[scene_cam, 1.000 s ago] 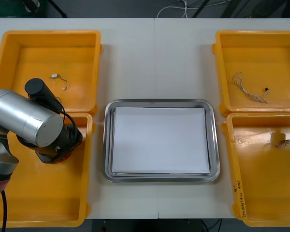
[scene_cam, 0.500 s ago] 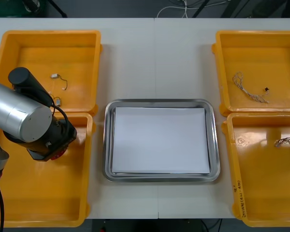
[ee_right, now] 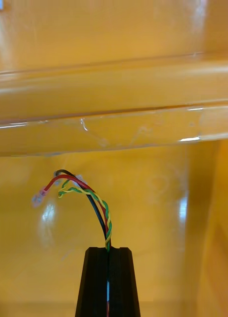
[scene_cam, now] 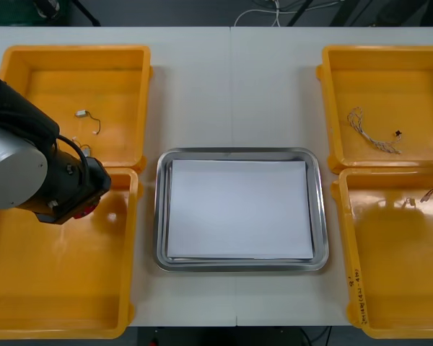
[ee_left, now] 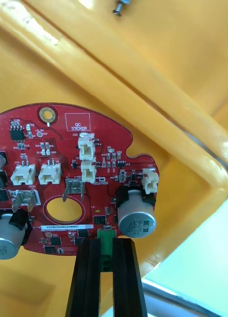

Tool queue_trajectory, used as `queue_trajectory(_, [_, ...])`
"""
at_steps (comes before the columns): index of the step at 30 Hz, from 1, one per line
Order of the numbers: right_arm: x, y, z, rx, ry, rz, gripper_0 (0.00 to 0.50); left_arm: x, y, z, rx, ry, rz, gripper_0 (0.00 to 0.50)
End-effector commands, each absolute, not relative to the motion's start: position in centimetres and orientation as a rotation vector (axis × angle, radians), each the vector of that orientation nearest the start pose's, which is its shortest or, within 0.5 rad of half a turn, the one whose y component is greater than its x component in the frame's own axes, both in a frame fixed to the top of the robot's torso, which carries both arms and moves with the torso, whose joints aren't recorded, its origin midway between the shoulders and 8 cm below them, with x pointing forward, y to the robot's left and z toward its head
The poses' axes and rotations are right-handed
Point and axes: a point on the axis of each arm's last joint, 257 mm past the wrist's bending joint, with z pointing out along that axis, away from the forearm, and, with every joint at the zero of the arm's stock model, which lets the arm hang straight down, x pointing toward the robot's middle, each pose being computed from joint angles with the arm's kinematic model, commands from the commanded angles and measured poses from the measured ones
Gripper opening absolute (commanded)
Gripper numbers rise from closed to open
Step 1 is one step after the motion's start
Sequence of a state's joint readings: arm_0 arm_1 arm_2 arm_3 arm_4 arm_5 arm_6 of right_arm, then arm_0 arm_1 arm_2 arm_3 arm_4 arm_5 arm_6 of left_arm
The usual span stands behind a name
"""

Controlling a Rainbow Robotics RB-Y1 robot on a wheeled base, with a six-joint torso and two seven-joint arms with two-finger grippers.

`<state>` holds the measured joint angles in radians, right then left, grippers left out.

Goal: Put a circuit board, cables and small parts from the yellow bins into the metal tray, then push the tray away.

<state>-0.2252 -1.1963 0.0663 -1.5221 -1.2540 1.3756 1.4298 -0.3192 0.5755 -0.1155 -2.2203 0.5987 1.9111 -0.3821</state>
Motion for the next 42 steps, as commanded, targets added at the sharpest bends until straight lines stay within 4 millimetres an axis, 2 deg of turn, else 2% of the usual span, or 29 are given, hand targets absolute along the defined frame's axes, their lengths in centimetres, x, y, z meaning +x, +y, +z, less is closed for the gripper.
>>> queue_trajectory(1, [42.4, -46.6, -18.9, 0.061, 2.754, 0.131, 0.0, 40.1, 23.3, -17.1, -0.632, 2.57, -0.243, 0.0])
queue_trajectory(12, [41.5, -45.3, -15.3, 0.015, 2.75, 0.15, 0.0, 38.9, 20.5, -15.2, -0.372, 2.65, -0.253, 0.0])
queue_trajectory(17, [41.2, -44.2, -14.0, -0.027, 2.74, 0.138, 0.0, 38.3, 18.2, -14.4, -0.241, 2.683, -0.256, 0.0])
queue_trajectory(30, [41.2, -39.7, -11.8, -0.174, 2.679, 0.117, 0.0, 36.7, 13.4, -15.6, 0.005, 2.732, -0.178, 0.0])
queue_trajectory(37, [40.6, -38.5, -10.2, -0.24, 2.653, 0.077, 0.0, 35.8, 11.0, -16.3, 0.048, 2.747, -0.196, 0.0])
queue_trajectory(42, [40.2, -37.6, -9.2, -0.297, 2.623, 0.018, 0.0, 35.1, 9.5, -17.2, -0.001, 2.76, -0.221, 0.0])
